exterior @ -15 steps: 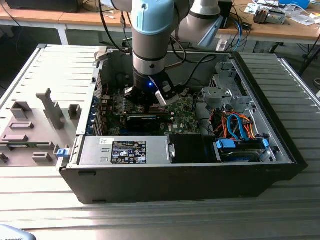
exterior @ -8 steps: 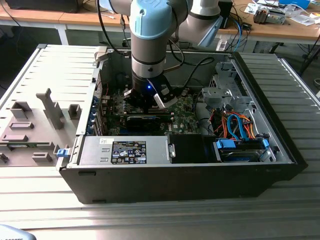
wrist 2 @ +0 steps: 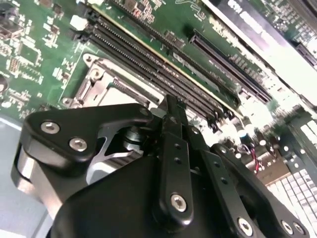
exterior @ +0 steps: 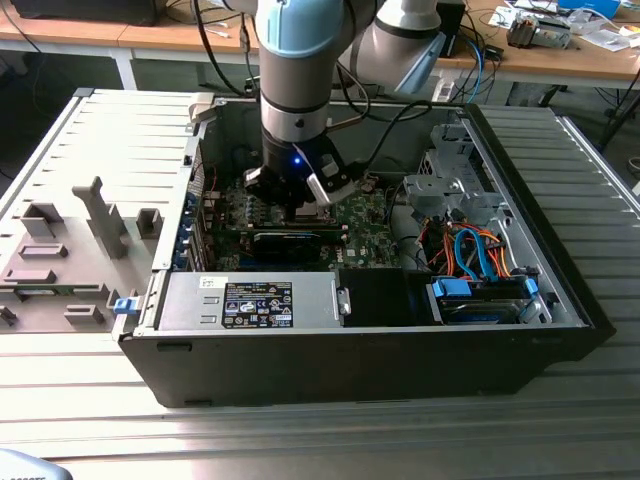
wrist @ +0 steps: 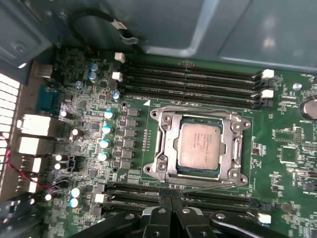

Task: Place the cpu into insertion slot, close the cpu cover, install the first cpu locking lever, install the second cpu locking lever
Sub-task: 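Install the second cpu locking lever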

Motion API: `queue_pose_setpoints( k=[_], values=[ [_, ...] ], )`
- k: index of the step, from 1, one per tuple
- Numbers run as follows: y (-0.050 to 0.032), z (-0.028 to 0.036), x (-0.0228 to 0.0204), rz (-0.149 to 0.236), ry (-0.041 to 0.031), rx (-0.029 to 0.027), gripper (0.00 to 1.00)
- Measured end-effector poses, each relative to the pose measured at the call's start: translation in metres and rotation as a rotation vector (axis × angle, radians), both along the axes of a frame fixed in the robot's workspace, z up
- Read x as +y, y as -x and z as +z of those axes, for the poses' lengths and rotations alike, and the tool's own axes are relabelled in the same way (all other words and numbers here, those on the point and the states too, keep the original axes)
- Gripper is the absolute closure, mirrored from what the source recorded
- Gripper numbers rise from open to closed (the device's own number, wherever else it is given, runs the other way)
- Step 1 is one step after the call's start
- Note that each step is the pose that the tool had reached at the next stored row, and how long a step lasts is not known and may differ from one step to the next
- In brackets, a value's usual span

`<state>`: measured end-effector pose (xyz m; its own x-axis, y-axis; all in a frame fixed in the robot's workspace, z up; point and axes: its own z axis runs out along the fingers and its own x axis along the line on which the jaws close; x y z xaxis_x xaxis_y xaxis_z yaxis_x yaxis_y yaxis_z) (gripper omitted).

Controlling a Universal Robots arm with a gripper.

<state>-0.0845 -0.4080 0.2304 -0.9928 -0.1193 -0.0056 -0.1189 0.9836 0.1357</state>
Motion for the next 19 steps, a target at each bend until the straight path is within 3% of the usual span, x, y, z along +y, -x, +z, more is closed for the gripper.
queue_pose_setpoints(
  k=[3, 9, 15, 19],
  values=[
    [0.0036, -0.0012, -0.0002, 0.000, -0.0035, -0.0001, 0.89],
    [0.0171, -0.0066, -0.0007, 0.000, -0.0257, -0.0001, 0.89],
    [0.0211, -0.0137, -0.0016, 0.006, -0.0279, 0.0000, 0.89],
    [0.0224, -0.0181, 0.0003, 0.008, -0.0292, 0.0002, 0.89]
  ],
)
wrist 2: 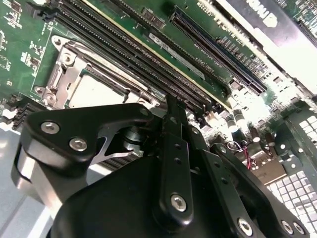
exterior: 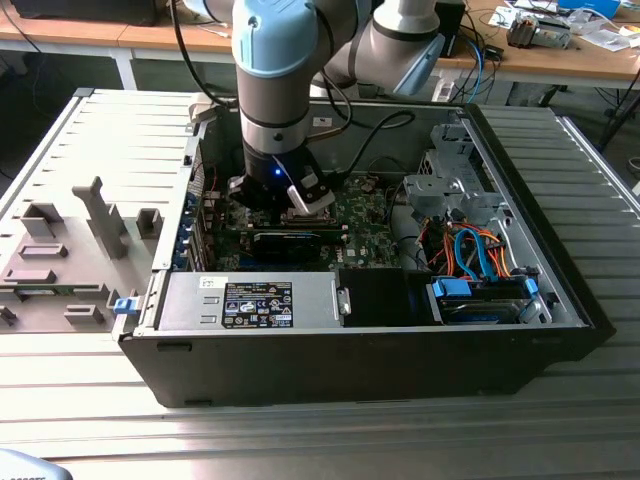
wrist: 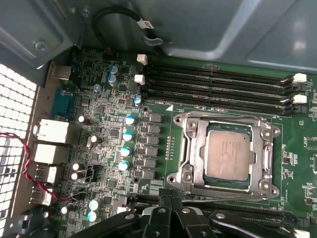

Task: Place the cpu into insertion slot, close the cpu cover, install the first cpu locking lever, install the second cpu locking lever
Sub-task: 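Install the second cpu locking lever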

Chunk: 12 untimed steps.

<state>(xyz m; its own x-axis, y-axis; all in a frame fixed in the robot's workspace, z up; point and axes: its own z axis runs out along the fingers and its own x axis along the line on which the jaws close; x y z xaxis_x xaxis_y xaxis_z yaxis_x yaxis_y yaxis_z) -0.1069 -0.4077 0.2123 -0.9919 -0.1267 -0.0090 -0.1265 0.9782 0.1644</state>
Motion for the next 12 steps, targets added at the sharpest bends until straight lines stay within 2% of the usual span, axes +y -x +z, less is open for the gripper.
queue_pose_setpoints(
  k=[2, 4, 6, 8, 10, 11, 12],
  values=[
    [0.0000, -0.0044, 0.0030, 0.003, -0.0035, -0.0002, 0.89],
    [-0.0001, -0.0070, 0.0043, 0.004, -0.0043, -0.0003, 0.89],
    [0.0002, -0.0081, 0.0046, 0.006, -0.0091, 0.0000, 0.89],
    [0.0007, -0.0082, 0.0047, 0.007, -0.0181, -0.0003, 0.89],
    [0.0007, -0.0085, 0.0047, 0.009, -0.0380, -0.0004, 0.89],
    [0.0008, -0.0092, 0.0047, 0.009, -0.0430, -0.0004, 0.89],
    [0.0008, -0.0102, 0.0048, 0.009, -0.0451, -0.0005, 0.89]
  ],
)
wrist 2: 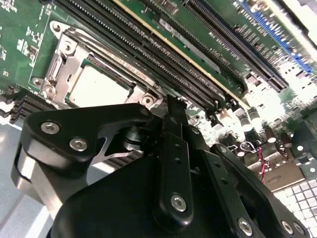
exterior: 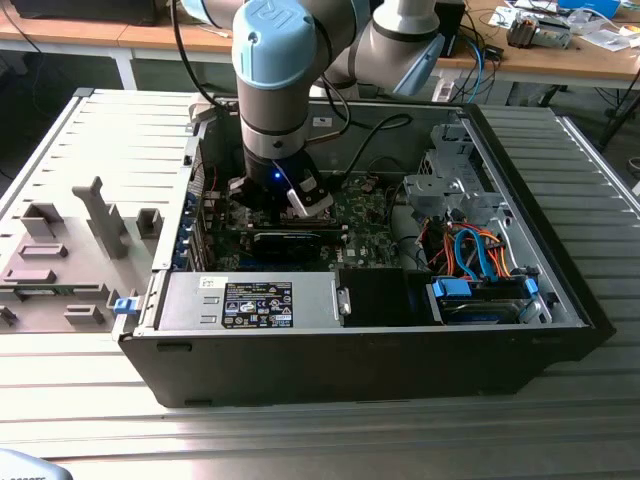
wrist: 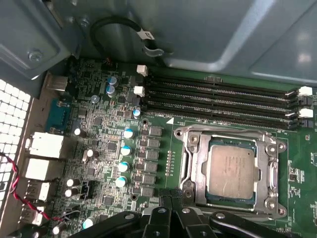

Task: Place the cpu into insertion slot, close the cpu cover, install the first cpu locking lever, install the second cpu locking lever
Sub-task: 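Install the second cpu locking lever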

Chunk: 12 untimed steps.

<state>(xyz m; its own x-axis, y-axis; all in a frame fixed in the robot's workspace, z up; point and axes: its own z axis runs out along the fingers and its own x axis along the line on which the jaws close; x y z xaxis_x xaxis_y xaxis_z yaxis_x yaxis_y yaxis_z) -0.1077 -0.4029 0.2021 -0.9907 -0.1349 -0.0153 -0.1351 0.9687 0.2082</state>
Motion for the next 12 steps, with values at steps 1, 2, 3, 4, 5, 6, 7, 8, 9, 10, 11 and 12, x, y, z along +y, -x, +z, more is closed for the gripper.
queue_pose_setpoints(
  k=[1, 2, 3, 4, 5, 6, 7, 8, 9, 10, 11, 12],
  values=[
    [0.0000, -0.0009, 0.0000, 0.000, -0.0003, 0.0001, 0.89],
    [0.0000, -0.0018, -0.0001, 0.000, -0.0003, 0.0000, 0.89],
    [-0.0001, -0.0022, -0.0001, 0.000, 0.0000, 0.0000, 0.89],
    [-0.0001, -0.0027, -0.0001, 0.000, 0.0000, 0.0001, 0.89],
    [-0.0001, -0.0027, -0.0001, 0.000, 0.0000, 0.0001, 0.89],
    [-0.0001, -0.0027, -0.0001, 0.000, 0.0001, 0.0002, 0.89],
    [-0.0001, -0.0027, -0.0001, 0.000, 0.0002, 0.0002, 0.89],
    [-0.0001, -0.0028, -0.0001, 0.000, 0.0005, 0.0001, 0.89],
    [-0.0002, 0.0019, 0.0001, 0.000, 0.0001, -0.0004, 0.89],
    [-0.0001, 0.0072, -0.0001, 0.000, 0.0011, 0.0001, 0.89],
    [-0.0004, 0.0087, -0.0001, 0.000, 0.0011, 0.0000, 0.89],
    [-0.0015, 0.0089, 0.0000, 0.000, 0.0013, 0.0002, 0.89]
  ],
)
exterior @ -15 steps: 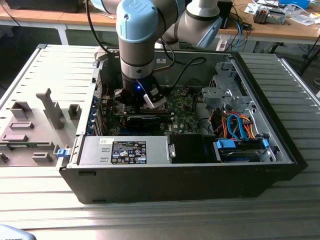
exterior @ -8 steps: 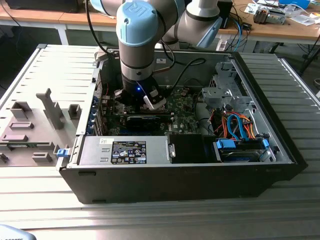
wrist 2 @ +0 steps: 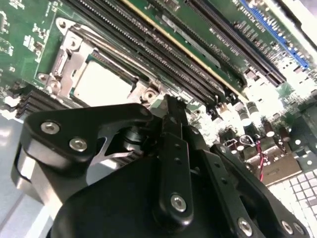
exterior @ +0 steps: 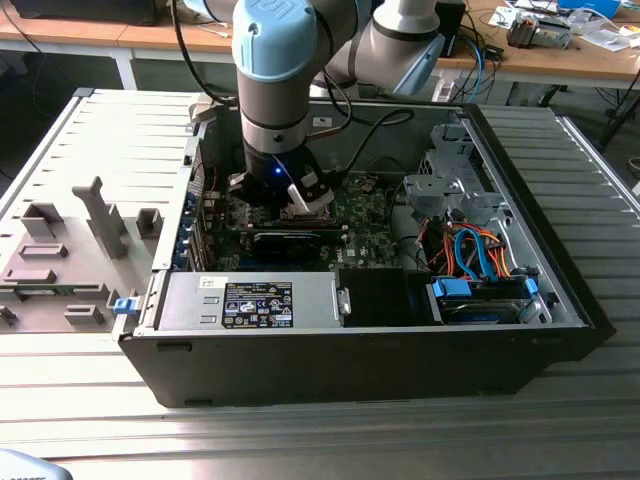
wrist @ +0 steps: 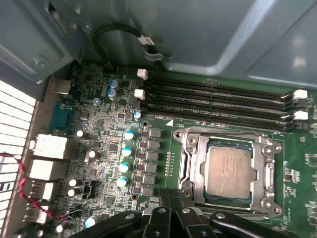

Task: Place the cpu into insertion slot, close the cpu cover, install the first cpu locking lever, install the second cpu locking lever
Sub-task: 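Install the second cpu locking lever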

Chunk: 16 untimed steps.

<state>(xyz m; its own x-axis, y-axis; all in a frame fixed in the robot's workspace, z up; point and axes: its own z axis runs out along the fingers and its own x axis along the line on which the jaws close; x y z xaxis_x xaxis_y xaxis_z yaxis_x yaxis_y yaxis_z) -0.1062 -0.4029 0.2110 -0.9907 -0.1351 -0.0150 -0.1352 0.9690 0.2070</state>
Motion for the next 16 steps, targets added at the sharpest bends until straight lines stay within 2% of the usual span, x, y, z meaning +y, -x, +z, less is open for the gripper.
queue_pose_setpoints(
  k=[6, 11, 13, 16],
  values=[
    [-0.0111, 0.0001, 0.0005, 0.000, 0.0035, 0.0078, 0.89],
    [-0.0220, 0.0001, 0.0018, 0.000, 0.0128, 0.0149, 0.89],
    [-0.0292, 0.0001, 0.0029, 0.000, 0.0185, 0.0204, 0.89],
    [-0.0381, 0.0000, 0.0042, 0.000, 0.0228, 0.0276, 0.89]
  ],
)
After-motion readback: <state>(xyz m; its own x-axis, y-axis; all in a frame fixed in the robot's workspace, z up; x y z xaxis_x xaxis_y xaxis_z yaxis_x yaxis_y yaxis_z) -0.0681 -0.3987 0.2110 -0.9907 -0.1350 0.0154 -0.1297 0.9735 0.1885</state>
